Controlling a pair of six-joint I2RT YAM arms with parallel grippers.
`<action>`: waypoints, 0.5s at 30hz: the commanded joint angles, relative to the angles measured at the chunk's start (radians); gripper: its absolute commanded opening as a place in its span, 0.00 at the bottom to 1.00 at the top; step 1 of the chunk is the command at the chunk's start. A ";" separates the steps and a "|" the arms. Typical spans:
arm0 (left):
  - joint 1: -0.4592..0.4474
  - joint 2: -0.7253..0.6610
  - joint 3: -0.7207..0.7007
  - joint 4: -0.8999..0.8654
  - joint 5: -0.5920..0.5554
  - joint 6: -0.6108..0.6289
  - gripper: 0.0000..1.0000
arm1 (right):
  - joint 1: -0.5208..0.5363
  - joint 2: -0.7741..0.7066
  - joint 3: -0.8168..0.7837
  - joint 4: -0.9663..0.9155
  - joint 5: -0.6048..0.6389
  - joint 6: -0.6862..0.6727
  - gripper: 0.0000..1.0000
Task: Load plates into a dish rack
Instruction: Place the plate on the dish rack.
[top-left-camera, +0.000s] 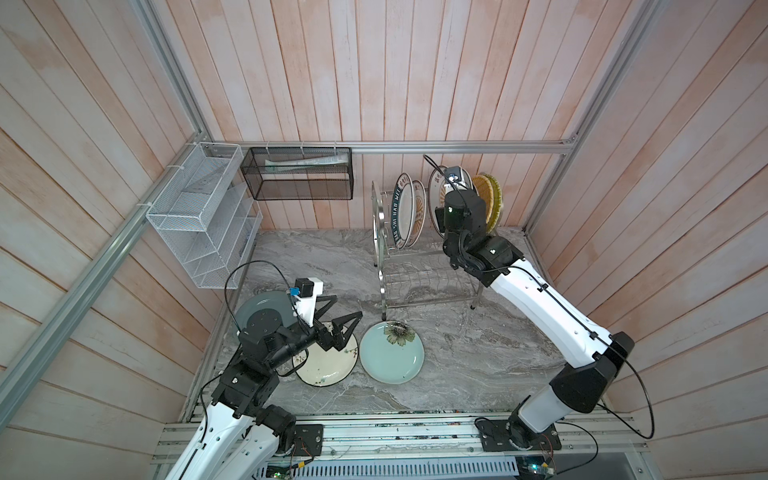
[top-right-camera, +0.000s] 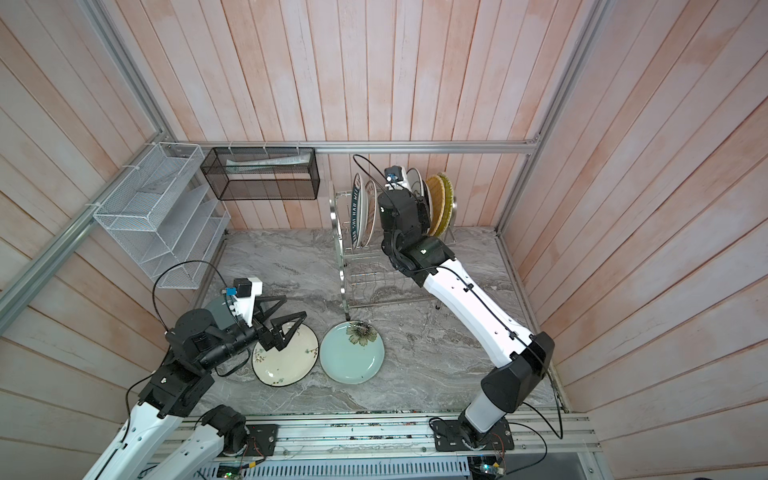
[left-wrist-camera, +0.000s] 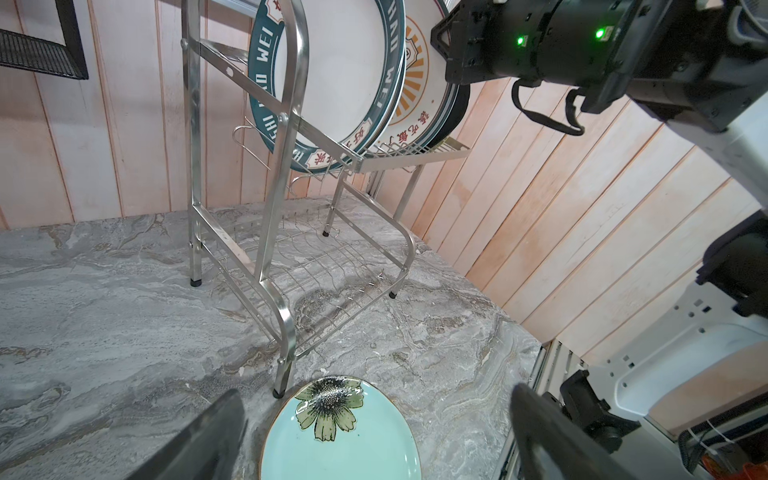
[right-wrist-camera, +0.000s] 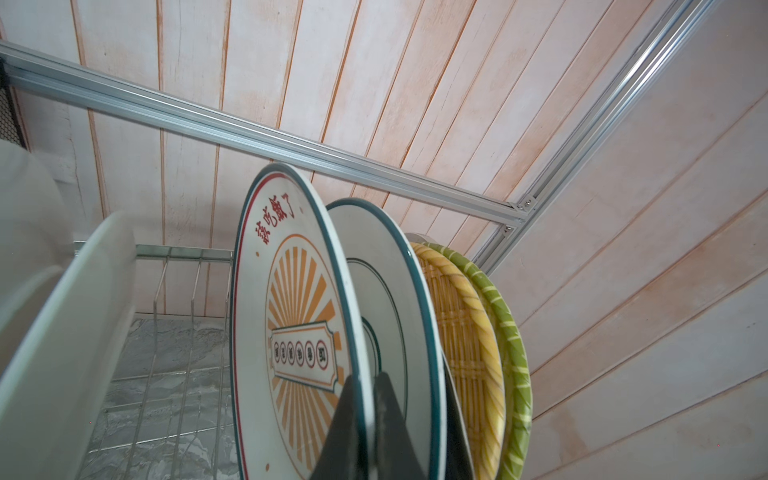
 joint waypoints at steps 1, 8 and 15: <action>0.009 0.001 -0.012 0.019 0.021 0.007 1.00 | -0.007 0.015 0.022 0.003 0.013 0.041 0.00; 0.023 0.009 -0.013 0.025 0.039 0.003 1.00 | -0.007 0.017 0.031 -0.080 -0.003 0.111 0.00; 0.037 0.015 -0.015 0.032 0.057 -0.004 1.00 | 0.001 0.002 0.042 -0.143 -0.012 0.153 0.00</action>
